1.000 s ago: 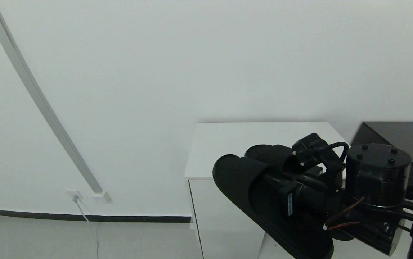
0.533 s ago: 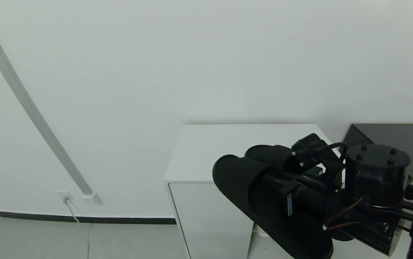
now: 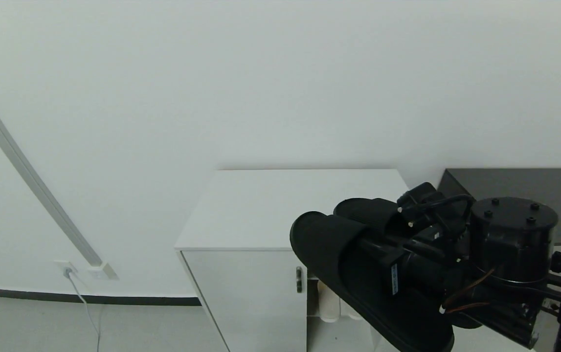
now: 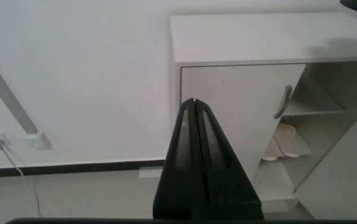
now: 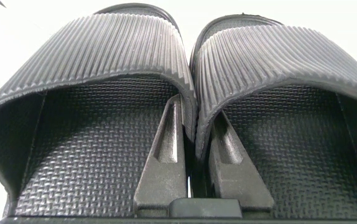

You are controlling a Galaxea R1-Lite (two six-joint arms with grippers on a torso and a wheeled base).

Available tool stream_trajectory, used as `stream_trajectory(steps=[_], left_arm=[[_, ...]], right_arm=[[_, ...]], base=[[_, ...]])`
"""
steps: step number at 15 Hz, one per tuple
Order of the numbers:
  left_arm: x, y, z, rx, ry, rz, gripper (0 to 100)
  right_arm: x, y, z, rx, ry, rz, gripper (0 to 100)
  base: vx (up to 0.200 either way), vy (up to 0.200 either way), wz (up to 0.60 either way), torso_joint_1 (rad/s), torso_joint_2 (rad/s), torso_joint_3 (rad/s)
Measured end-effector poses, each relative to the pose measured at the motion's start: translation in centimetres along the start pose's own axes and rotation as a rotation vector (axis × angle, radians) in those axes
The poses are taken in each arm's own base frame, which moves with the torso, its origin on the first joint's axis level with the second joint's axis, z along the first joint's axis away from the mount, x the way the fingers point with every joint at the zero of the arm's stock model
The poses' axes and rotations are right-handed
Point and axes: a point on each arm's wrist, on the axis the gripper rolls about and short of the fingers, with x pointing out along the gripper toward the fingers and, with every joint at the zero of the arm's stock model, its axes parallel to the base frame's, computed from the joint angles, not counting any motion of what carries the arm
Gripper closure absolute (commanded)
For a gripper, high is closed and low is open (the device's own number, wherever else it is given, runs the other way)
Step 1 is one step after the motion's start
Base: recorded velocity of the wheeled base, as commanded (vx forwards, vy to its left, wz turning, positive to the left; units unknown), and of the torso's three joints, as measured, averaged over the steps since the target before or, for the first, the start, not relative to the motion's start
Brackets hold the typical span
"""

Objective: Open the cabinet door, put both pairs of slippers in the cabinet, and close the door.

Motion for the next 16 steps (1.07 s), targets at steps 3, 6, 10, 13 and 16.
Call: stream_trajectory(steps=[3,6,10,13,16], left_arm=[[0.0,0.0,-0.01,0.0,0.001,0.0,100],[0.01,0.0,-0.02,0.0,0.001,-0.001,100],[0.0,0.0,-0.01,0.0,0.0,0.0,100],[0.01,0.0,-0.03,0.0,0.0,0.001,100],[0.01,0.0,-0.03,0.0,0.001,0.0,100]], right_arm=[[0.01,-0.06,-0.01,0.0,0.0,-0.002,100],[0.01,-0.06,-0.02,0.0,0.001,-0.002,100],[0.02,-0.01,-0.01,0.0,0.0,0.0,100],[0.02,-0.11,-0.06,0.0,0.002,-0.005,100],[0.01,-0.05,-0.06,0.0,0.003,-0.002,100]], base=[[0.0,0.0,0.0,0.0,0.0,0.0],[0.0,0.0,0.0,0.0,0.0,0.0],[0.0,0.0,0.0,0.0,0.0,0.0],[0.0,0.0,0.0,0.0,0.0,0.0],[-0.067,0.0,0.0,-0.001,0.0,0.001]])
